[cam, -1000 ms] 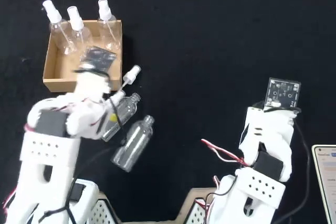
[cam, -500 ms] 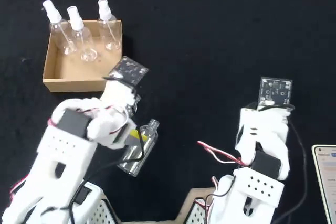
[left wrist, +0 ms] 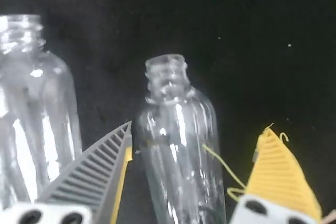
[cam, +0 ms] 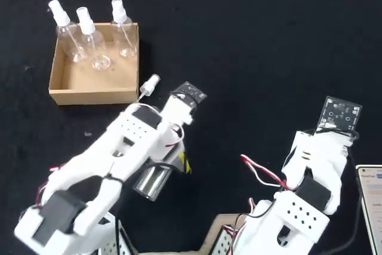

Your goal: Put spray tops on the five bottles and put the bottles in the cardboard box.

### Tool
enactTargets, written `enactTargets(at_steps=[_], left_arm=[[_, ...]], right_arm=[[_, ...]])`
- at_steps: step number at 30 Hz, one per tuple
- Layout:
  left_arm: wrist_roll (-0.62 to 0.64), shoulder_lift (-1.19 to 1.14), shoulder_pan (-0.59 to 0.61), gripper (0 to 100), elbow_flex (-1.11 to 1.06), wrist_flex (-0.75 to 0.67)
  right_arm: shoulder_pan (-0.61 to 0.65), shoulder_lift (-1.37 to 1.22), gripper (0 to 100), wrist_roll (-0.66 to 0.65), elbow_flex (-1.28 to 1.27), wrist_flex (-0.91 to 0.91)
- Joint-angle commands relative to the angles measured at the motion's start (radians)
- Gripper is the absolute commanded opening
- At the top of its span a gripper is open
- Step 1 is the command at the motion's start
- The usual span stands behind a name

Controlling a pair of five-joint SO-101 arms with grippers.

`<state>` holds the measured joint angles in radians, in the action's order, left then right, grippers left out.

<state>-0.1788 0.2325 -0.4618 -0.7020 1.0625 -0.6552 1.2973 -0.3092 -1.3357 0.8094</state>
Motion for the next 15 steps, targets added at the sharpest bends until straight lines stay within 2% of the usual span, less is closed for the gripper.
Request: enactTargets(at_steps=[1, 8, 13, 15], left_arm=[[0.006, -0.066, 0.013, 35, 0.016, -0.052], [0.005, -0.095, 0.013, 34, 0.016, -0.06], [-0.011, -0.094, -0.012, 16, 0.018, -0.005], [-0.031, -0.092, -0.033, 13, 0.024, 0.026]], right_arm=[[-0.015, 0.019, 3.6, -0.068, 0.022, 0.002], [-0.008, 0.019, 3.6, -0.084, -0.01, -0.002], [-0.008, 0.019, 3.6, -0.084, -0.008, -0.002], [-0.006, 0.019, 3.6, -0.084, -0.007, -0.002]])
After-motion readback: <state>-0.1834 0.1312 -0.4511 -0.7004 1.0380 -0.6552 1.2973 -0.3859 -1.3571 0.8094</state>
